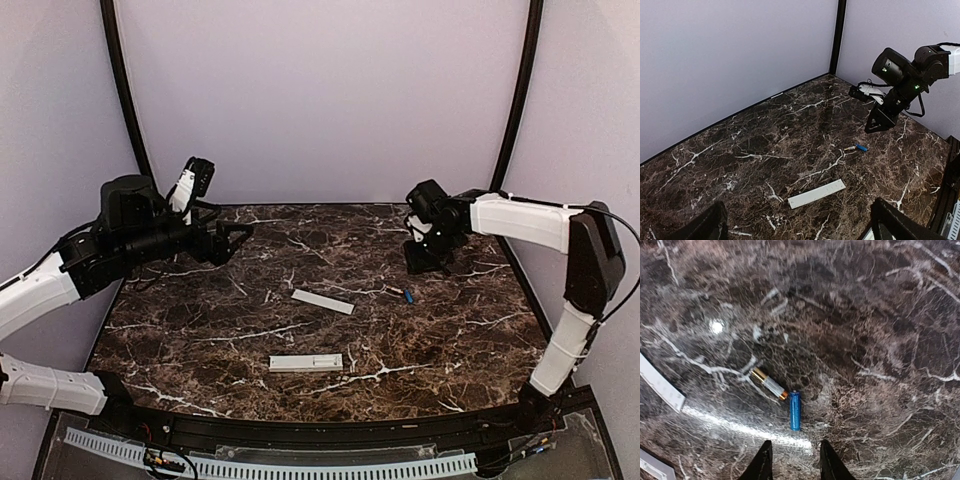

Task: Load the batteries into the remote control
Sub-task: Pick up the battery at the center of the board.

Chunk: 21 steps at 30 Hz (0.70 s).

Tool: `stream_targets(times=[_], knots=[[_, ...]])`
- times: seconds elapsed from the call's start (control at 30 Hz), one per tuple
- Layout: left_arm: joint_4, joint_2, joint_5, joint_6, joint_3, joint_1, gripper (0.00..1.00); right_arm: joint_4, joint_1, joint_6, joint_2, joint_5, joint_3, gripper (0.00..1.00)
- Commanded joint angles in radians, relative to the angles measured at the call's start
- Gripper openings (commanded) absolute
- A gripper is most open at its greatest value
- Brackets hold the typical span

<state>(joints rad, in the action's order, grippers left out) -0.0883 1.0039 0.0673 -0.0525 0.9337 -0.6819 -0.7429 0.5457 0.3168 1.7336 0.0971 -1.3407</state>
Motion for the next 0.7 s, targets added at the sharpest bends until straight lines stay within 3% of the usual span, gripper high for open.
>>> stream_targets(times=[0.0,0.67], knots=[[-0.087,0.019,0.002,0.010,-0.004,0.010,0.99,-0.059,-0.009,0.037,0.088,-0.043,0.004,0.27],[-0.053,-0.001,0.039,0.046,-0.030,0.031,0.99,-0.080,-0.009,-0.016,0.286,0.002,-0.101,0.16]])
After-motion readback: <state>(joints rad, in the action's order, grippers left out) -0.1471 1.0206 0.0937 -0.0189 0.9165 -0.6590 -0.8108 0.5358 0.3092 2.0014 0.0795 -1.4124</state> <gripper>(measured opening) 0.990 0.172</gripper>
